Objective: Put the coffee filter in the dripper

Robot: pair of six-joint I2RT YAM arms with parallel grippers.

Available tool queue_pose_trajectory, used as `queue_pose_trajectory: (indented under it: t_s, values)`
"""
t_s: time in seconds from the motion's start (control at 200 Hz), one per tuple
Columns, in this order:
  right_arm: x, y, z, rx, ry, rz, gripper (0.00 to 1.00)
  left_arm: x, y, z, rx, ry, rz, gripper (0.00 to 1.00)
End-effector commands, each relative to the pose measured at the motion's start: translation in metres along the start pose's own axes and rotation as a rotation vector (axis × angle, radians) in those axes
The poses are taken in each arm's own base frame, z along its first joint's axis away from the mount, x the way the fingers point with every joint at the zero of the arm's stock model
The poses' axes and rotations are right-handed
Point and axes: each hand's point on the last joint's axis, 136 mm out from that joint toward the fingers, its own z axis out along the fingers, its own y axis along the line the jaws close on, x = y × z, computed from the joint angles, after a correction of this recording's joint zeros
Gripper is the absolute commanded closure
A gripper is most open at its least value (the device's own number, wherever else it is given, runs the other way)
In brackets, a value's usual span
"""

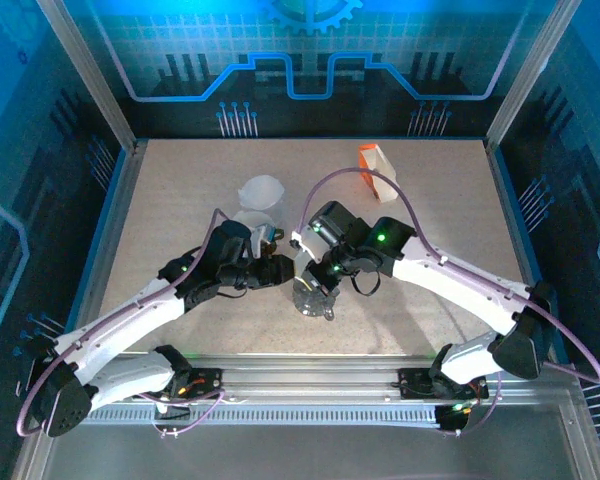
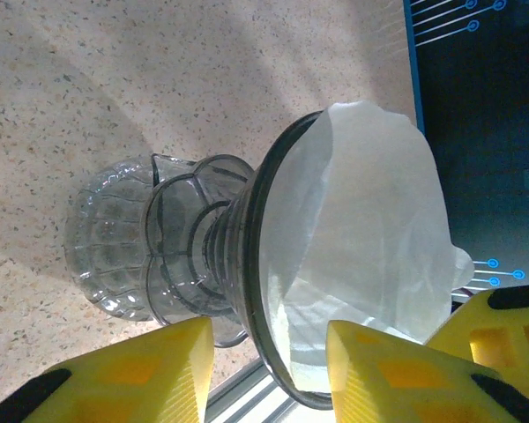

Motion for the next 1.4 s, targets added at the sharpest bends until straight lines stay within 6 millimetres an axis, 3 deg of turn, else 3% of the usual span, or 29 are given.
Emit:
queue_pose_trajectory:
  t_s: [0.0, 0.25, 0.34, 0.555, 0.866, 1.036, 1.396]
  values:
    - [0.007, 0.014, 0.008, -0.071, 0.042, -0.018, 0.98, 0.001, -0.011, -0.004, 0.013, 0.022, 0.032, 0.60]
    - [0.008, 0.023, 0.008, -0.133, 0.052, 0.000, 0.99, 0.000, -0.013, -0.004, 0.018, 0.021, 0.036, 0.60]
    - [0.004, 0.017, 0.002, -0.108, 0.023, 0.010, 0.94, 0.000, -0.014, -0.004, 0.022, 0.024, 0.038, 0.60]
    - [-0.017, -0.014, -0.028, 0.002, -0.121, 0.076, 0.76, 0.002, -0.014, -0.003, 0.025, 0.035, 0.044, 0.62]
    - [-0.012, -0.069, -0.042, 0.305, -0.103, 0.100, 0.48, 0.002, -0.015, -0.002, 0.026, 0.041, 0.046, 0.62]
    - [-0.007, -0.080, -0.025, 0.302, -0.038, 0.115, 0.38, 0.001, -0.015, -0.001, 0.026, 0.041, 0.047, 0.62]
    - [0.004, -0.082, 0.018, 0.244, 0.087, 0.130, 0.36, 0.003, -0.013, 0.000, 0.024, 0.046, 0.046, 0.62]
